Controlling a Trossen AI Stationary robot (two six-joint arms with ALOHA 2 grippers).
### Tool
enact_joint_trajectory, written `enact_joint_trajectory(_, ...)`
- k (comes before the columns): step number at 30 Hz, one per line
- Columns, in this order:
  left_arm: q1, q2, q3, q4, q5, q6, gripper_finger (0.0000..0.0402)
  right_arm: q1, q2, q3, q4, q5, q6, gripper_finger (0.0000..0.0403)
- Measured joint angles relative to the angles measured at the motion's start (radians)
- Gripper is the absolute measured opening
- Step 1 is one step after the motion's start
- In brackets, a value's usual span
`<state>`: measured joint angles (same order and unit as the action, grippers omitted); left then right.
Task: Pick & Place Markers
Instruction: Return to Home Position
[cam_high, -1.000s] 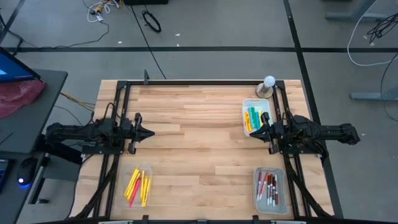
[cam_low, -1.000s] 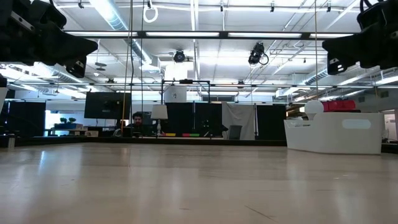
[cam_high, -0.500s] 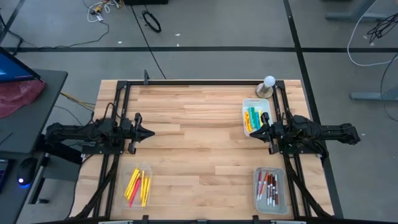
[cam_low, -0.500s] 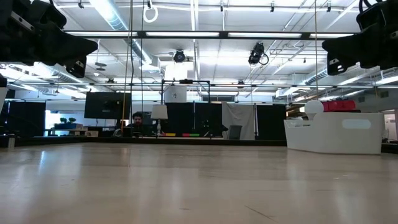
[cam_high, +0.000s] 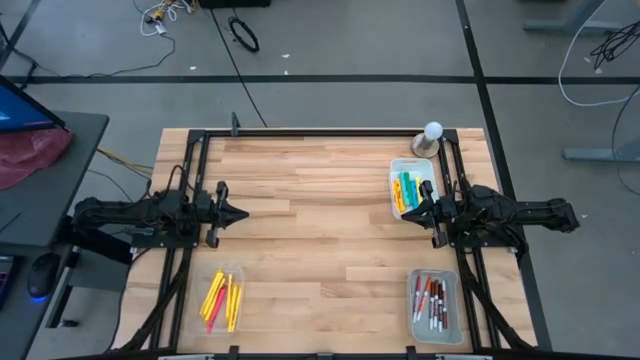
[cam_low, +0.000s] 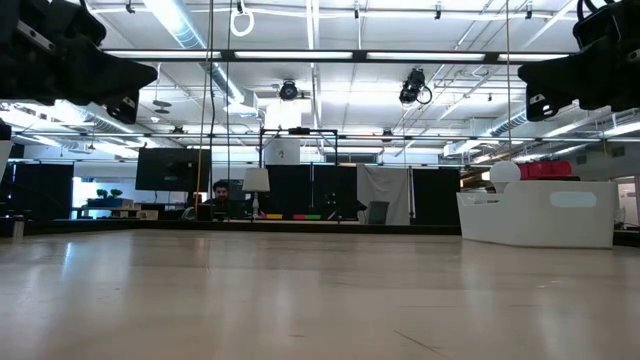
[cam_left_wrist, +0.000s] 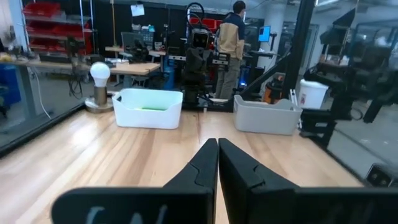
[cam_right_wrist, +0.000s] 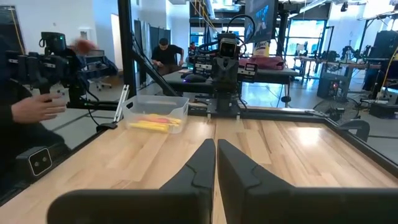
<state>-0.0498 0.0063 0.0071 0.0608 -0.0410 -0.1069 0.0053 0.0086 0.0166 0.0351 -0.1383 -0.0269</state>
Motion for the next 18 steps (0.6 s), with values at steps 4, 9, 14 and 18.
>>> enact_joint_trajectory(4,0.000,0.000,0.000,-0.016,0.000,0.065,0.0018,0.000,0.000,0.000,0.000,0.000,0.000,0.0020)
enact_joint_trajectory(9,0.003,0.000,0.000,-0.038,0.017,0.114,0.0018,0.000,0.000,0.000,0.000,0.000,0.000,0.0020)
enact_joint_trajectory(14,-0.010,-0.006,0.000,-0.044,0.034,0.139,0.0018,0.000,0.000,0.000,0.000,0.000,0.000,0.0020)
enact_joint_trajectory(18,-0.010,-0.006,0.000,-0.046,0.035,0.110,0.0018,0.000,0.000,0.000,0.000,0.000,0.000,0.0020)
